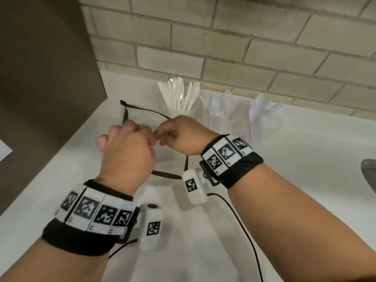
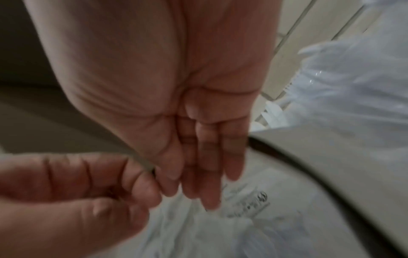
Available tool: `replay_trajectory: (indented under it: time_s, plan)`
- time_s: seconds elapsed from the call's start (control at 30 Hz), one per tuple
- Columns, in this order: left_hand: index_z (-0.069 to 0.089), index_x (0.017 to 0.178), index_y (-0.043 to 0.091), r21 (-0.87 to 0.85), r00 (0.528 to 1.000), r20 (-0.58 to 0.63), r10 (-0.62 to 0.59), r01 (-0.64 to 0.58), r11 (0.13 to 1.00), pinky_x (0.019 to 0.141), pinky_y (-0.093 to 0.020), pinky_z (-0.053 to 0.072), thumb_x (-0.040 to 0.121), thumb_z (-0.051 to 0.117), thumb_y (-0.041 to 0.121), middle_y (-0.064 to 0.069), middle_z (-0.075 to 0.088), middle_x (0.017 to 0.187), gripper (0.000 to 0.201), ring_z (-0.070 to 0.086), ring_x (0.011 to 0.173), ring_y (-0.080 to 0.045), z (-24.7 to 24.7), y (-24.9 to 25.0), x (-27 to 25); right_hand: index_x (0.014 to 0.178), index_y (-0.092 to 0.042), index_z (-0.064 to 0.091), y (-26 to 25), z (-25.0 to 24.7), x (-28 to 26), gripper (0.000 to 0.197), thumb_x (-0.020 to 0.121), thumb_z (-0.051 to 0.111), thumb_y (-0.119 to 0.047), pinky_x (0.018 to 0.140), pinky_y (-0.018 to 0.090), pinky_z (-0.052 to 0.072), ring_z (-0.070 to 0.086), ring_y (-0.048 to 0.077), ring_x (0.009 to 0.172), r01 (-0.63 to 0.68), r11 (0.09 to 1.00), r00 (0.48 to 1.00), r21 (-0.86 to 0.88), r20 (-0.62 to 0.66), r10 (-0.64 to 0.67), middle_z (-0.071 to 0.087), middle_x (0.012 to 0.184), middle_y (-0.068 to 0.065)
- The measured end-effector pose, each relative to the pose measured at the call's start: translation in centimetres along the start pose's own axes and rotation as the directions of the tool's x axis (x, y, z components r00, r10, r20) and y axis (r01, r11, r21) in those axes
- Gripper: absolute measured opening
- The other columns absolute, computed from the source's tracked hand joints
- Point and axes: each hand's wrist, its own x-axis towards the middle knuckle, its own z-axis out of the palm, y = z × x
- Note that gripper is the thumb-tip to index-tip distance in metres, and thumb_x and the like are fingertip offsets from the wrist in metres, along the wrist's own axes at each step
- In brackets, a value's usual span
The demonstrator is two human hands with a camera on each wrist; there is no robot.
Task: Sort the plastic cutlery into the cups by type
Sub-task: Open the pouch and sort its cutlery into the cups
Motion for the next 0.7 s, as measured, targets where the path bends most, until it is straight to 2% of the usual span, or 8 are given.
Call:
replay_trajectory:
  time_s: [0.07,0.13,0.2,0.27,0.33,0.43,0.57,0.7]
  plan:
    - [0.064,0.107,0.035,0.084,0.997,0.025,-0.070,0.067,0.994,0.081,-0.038,0.019,0.075,0.066,0.030,-0.005,0.040,0.116,0.032,0.035,0.108,-0.031,0.5,-1.3,0.2,0.124,-0.017,0.061,0.3,1.3,1.3,0.032,0.093,0.053,-0.017,0.086,0.018,0.042,0.057,0.015,0.110,-0.050,0.979,0.991,-0.197,0.109,0.073,0.062,0.122,-0.001]
    - [0.052,0.126,0.039,0.186,0.980,0.170,-0.105,0.072,0.980,0.096,-0.046,0.021,0.065,0.074,0.044,-0.010,0.021,0.139,0.065,0.020,0.127,-0.035,1.4,-2.4,0.2,0.135,-0.017,0.049,1.1,2.4,2.3,0.051,0.087,0.063,-0.028,0.095,0.027,0.043,0.053,0.023,0.118,-0.132,0.935,0.971,-0.330,0.145,0.188,0.055,0.131,0.004]
    - [0.030,0.140,0.040,0.273,0.937,0.318,-0.142,0.053,0.960,0.106,-0.055,0.017,0.058,0.078,0.052,-0.013,-0.007,0.152,0.096,0.000,0.139,-0.039,2.3,-3.1,0.4,0.137,-0.015,0.044,1.7,3.6,3.0,0.073,0.075,0.074,-0.041,0.095,0.035,0.047,0.055,0.027,0.114,-0.182,0.892,0.956,-0.415,0.137,0.258,0.056,0.128,0.007]
    - [0.013,0.145,0.040,0.293,0.898,0.406,-0.170,0.048,0.955,0.108,-0.058,0.015,0.055,0.078,0.053,-0.010,-0.019,0.153,0.111,-0.004,0.142,-0.039,3.1,-3.6,0.4,0.132,-0.014,0.045,2.1,4.6,3.5,0.082,0.066,0.078,-0.051,0.088,0.037,0.050,0.058,0.028,0.107,-0.203,0.862,0.951,-0.464,0.117,0.287,0.059,0.119,0.007]
    - [0.007,0.145,0.040,0.268,0.876,0.454,-0.164,0.041,0.963,0.107,-0.056,0.018,0.055,0.076,0.056,-0.007,-0.019,0.154,0.114,0.000,0.142,-0.037,3.7,-3.7,0.3,0.130,-0.016,0.045,2.4,5.5,4.0,0.085,0.063,0.077,-0.056,0.082,0.033,0.046,0.059,0.027,0.104,-0.224,0.855,0.944,-0.468,0.115,0.311,0.061,0.116,0.005]
    - [0.014,0.145,0.038,0.213,0.855,0.492,-0.168,0.068,0.975,0.104,-0.052,0.025,0.061,0.072,0.057,-0.001,-0.012,0.156,0.104,0.013,0.141,-0.034,4.3,-3.6,0.9,0.132,-0.019,0.045,2.7,6.3,4.4,0.081,0.067,0.071,-0.060,0.087,0.037,0.042,0.057,0.028,0.110,-0.265,0.844,0.933,-0.466,0.096,0.346,0.058,0.119,0.004]
    - [0.043,0.132,0.019,0.087,0.838,0.529,-0.136,0.106,0.991,0.100,-0.043,0.042,0.065,0.056,0.051,-0.005,0.031,0.148,0.075,0.040,0.130,-0.029,4.7,-4.3,2.2,0.137,-0.027,0.042,2.5,6.2,4.5,0.077,0.072,0.069,-0.057,0.095,0.039,0.041,0.050,0.029,0.118,-0.233,0.832,0.927,-0.503,0.145,0.347,0.051,0.127,0.005]
    - [0.043,0.132,0.017,0.063,0.796,0.587,-0.147,0.136,0.989,0.093,-0.033,0.048,0.071,0.076,0.026,-0.012,0.035,0.132,0.070,0.057,0.100,-0.030,5.0,-5.0,2.2,0.134,-0.022,0.043,2.3,5.9,4.2,0.078,0.069,0.077,-0.049,0.083,0.036,0.043,0.056,0.028,0.112,-0.216,0.876,0.945,-0.431,0.134,0.299,0.056,0.123,0.005]
